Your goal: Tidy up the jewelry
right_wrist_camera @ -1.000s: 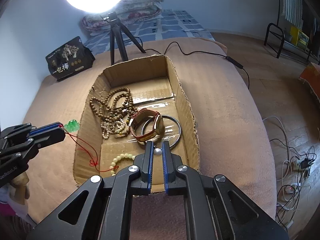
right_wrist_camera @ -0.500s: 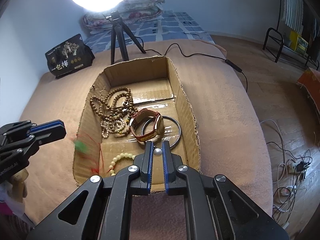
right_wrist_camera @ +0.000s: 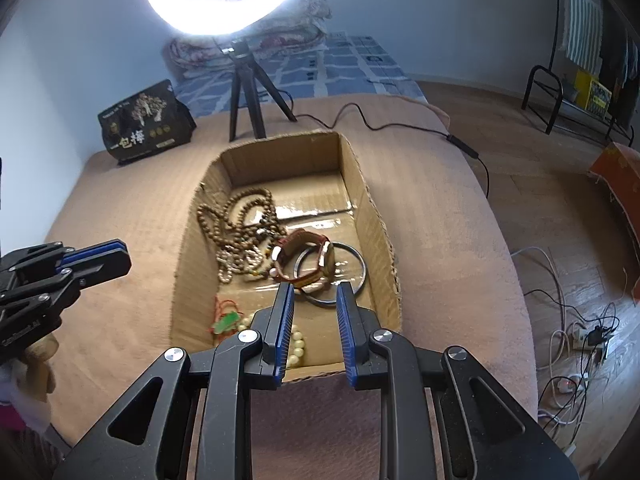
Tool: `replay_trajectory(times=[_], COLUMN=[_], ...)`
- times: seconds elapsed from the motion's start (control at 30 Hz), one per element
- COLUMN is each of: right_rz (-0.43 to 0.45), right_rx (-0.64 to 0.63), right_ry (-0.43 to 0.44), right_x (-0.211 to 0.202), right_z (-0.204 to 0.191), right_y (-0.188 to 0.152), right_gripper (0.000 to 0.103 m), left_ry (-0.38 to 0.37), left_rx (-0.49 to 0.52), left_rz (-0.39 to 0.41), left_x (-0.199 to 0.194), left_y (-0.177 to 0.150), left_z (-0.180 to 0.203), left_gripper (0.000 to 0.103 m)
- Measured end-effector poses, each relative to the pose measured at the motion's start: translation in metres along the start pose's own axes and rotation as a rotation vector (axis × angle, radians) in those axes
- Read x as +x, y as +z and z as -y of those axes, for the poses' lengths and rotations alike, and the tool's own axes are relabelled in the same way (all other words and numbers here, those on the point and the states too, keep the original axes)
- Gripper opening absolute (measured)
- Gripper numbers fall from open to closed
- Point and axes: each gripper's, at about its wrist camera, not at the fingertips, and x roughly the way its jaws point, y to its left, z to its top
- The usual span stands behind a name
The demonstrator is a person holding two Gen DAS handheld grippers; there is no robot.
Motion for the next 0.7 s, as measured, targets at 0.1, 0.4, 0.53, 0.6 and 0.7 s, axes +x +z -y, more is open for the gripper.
replay_trajectory(times=[0.1,0.4,0.53,0.6,0.7], right_rz=[0.021,0.085,0.110,0.124,0.159], right_rx=[-0.022,-0.067,-0.100,-0.114,-0.133], right_ry=[-0.007,0.006,0.006,0.003,-0.004], right_x=[-0.011,-0.046,-0.063,-0.073,-0.091], right_z=[-0.009,-0.044,-0.063,-0.072,-0.084], right_y=[0.003,0.015,0.016,0.016,0.015], right_gripper=[0.020,0.020,0.020,0.027,0.052], left_ry=[0.005,0.049,0.067,0.075,0.093], left_rx=[-0.001,0.039,0.049,0.060,0.073], left_rz=[0.021,0.100,0.137,0.149,0.169], left_x=[-0.014,-0.068,-0.100,-0.112,-0.134], left_y=[0.002,0.012,0.014,0.014,0.011], left_z=[-0.001,0.004,0.006,0.009,0.014], left_gripper=[0.005,0.005,0.005,0.005,0.011])
